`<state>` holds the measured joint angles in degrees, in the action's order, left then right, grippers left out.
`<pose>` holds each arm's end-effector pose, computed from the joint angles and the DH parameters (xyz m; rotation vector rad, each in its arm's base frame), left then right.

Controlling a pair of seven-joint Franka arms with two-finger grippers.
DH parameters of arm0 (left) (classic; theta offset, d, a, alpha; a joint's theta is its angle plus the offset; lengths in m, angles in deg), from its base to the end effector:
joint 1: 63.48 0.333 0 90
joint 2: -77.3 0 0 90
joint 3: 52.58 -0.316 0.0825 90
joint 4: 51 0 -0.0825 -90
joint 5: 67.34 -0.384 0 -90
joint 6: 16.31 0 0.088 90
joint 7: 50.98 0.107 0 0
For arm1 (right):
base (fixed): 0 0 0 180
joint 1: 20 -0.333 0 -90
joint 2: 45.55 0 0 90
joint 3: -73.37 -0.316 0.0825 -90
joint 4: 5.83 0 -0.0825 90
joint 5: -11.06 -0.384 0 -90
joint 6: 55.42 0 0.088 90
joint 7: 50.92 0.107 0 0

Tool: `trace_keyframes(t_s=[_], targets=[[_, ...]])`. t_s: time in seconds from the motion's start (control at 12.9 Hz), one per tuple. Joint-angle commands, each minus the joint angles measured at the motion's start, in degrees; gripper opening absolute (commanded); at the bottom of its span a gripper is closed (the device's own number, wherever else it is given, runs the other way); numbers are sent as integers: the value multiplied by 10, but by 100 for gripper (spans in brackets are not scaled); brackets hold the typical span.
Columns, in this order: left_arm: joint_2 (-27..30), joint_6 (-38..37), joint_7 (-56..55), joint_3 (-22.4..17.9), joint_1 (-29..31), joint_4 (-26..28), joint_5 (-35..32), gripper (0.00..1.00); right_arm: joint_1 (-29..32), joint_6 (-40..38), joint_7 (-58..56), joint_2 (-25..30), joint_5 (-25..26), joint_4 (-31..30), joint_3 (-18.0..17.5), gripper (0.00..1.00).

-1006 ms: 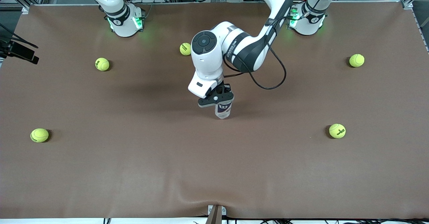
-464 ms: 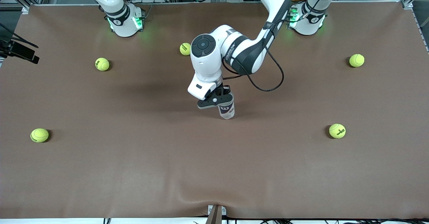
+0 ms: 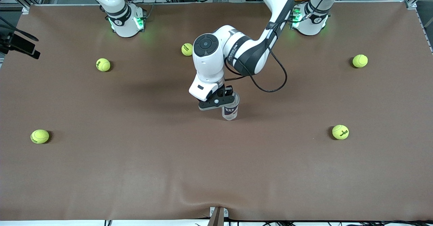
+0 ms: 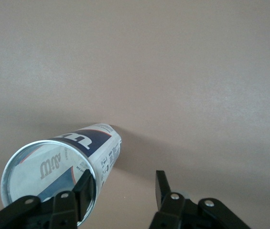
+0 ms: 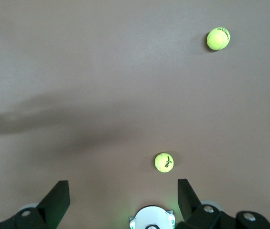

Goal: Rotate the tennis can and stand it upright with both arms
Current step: 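Lower the upright can onto the table with the left gripper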

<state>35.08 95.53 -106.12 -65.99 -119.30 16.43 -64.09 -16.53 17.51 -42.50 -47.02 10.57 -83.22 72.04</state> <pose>0.5195 -0.5473 0.3661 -3.0996 -0.2774 -0.1769 0.5275 -0.0188 0.6864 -3.1212 0.2851 0.1628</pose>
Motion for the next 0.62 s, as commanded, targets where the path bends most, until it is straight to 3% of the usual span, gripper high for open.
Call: trace_keyframes(t_s=[0.0, 0.08, 0.23, 0.39, 0.54], targets=[[5, -9, -12, -7, -4, -8, -13, 63, 0, 15, -3, 30, -7, -41, -3, 100], [12, -10, -12, -7, -4, -6, -14, 71, 0, 19, -4, 36, -7, -50, -3, 100], [19, -25, -11, -7, -3, -6, -13, 74, -1, 19, -3, 38, -1, -56, -2, 100], [26, -42, -11, -7, -3, -6, -15, 88, 0, 19, -4, 36, 3, -61, -2, 100], [39, -69, -9, -7, -2, -6, -15, 91, 0, 19, -3, 35, 3, -61, -1, 100]])
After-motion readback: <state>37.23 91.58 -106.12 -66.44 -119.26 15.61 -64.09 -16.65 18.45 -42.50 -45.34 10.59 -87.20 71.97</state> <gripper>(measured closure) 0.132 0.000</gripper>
